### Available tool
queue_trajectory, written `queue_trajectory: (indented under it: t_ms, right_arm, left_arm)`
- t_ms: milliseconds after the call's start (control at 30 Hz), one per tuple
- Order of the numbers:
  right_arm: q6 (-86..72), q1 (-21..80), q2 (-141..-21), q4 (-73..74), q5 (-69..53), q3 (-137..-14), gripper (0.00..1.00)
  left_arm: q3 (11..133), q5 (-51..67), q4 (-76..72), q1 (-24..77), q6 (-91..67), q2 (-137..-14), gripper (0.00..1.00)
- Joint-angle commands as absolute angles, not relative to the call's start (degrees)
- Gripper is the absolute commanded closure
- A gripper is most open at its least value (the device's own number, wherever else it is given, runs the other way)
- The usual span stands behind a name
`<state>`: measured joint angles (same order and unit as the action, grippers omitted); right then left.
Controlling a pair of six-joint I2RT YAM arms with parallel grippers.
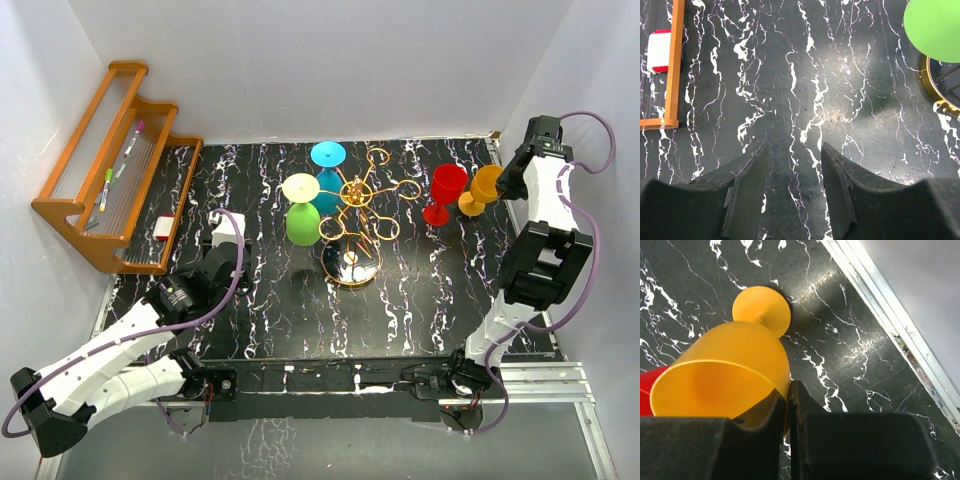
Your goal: Take the wine glass off the wine glass rack
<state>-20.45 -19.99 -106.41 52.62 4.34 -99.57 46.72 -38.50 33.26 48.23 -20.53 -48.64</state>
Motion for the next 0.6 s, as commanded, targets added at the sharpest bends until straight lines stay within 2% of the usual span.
queue_trajectory:
  t_ms: [0,567]
  right_arm:
    - [-20.4,-20.3,-101.4,50.6,3.8,-97.7,0.92]
    - [-20.3,-20.2,-100.4,48.8,0.3,-95.6,0.79]
  left_arm:
    - [45.9,-39.1,32.6,48.5,-19.9,-47.3,0.56]
    - [45.7,-38.5,32.6,48.5,-20.0,-46.5,0.56]
